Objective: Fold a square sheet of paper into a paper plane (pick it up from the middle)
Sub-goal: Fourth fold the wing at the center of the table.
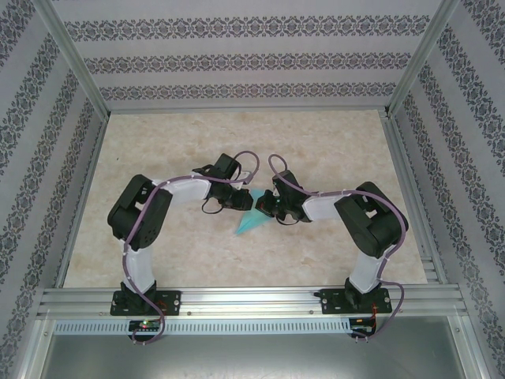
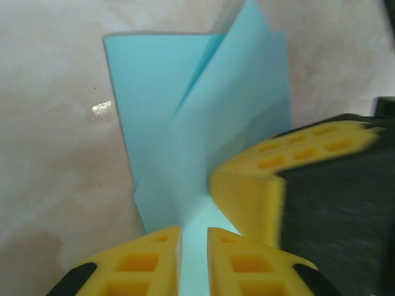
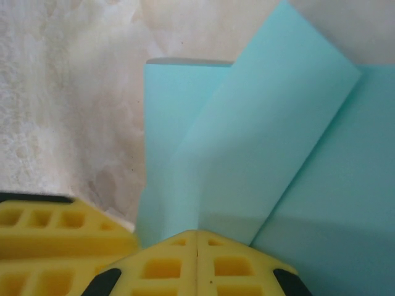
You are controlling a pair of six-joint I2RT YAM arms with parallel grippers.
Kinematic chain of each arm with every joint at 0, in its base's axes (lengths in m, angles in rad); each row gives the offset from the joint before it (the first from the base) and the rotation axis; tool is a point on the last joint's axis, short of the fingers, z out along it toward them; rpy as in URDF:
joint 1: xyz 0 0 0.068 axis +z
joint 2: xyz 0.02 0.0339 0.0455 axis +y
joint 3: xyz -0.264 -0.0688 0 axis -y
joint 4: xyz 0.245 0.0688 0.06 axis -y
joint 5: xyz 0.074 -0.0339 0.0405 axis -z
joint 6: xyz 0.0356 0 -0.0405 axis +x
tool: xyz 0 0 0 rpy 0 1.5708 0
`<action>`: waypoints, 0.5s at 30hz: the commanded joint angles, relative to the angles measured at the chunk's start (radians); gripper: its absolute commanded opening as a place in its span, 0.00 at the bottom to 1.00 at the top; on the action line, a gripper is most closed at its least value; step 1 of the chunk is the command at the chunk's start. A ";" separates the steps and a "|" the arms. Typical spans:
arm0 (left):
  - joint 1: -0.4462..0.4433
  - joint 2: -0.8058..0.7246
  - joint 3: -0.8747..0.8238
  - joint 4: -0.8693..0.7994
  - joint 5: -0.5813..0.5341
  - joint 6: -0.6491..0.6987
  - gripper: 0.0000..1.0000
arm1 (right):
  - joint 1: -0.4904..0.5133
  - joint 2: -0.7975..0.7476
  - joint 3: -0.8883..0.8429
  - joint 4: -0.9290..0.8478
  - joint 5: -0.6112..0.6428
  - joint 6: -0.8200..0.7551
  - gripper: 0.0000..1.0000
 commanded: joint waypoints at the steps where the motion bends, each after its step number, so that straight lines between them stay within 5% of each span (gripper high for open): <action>1: -0.018 -0.131 -0.046 0.007 -0.023 -0.156 0.22 | 0.004 0.049 -0.044 -0.057 0.075 0.028 0.04; 8: -0.064 -0.234 -0.187 0.092 -0.041 -0.353 0.17 | 0.007 0.055 -0.044 -0.065 0.084 0.046 0.04; 15: -0.087 -0.197 -0.216 0.158 -0.100 -0.388 0.10 | 0.008 0.065 -0.040 -0.065 0.076 0.045 0.04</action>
